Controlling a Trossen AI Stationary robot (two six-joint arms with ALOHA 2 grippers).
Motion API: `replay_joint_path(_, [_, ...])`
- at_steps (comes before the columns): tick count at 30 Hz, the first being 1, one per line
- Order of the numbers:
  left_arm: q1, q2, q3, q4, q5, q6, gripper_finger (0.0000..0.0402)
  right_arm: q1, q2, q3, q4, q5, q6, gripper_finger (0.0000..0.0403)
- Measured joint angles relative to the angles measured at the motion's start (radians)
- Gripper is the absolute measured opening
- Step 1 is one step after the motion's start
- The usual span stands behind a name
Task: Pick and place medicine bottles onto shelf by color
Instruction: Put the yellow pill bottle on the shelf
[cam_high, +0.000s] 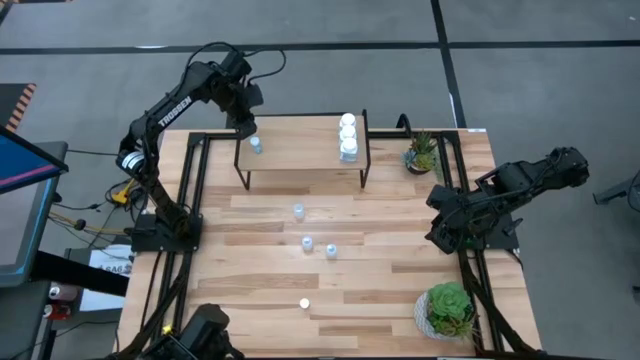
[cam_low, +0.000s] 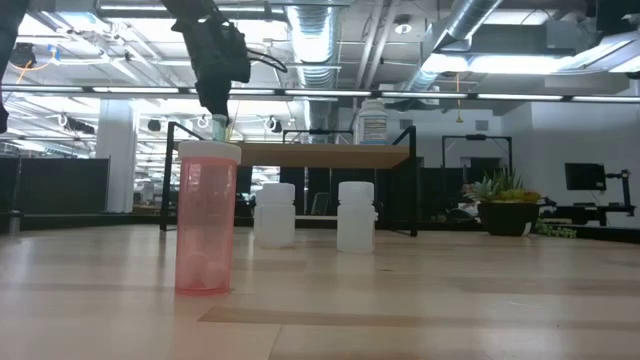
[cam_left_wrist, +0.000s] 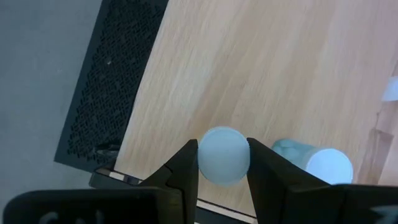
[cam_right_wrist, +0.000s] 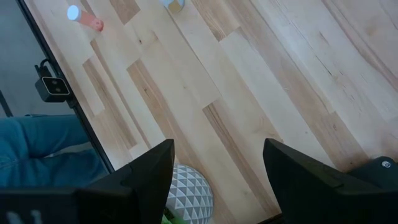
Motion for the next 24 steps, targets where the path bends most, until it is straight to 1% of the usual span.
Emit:
replay_joint_path(4, [0.000,0.000,0.000,0.008,-0.007,-0.057,0.0087,0.000,0.000,0.000,0.000,0.000,0.001,0.0270])
replay_joint_path(8, [-0.001,-0.001,0.000,-0.016,-0.002,-0.021,0.0087,0.000,0.000,0.000,0.000,0.000,0.001,0.0270])
replay_joint_path(13, [-0.001,-0.001,0.000,0.004,-0.002,-0.028,0.0087,0.000,0.000,0.000,0.000,0.000,0.002,0.0270])
replay_joint_path(20, [-0.009,-0.001,0.000,-0.011,-0.002,-0.003,0.0087,0.000,0.000,0.000,0.000,0.000,0.002,0.0270])
replay_joint_path(24, [-0.010,-0.001,0.000,0.013,-0.002,-0.063,0.0087,0.000,0.000,0.000,0.000,0.000,0.002,0.0270])
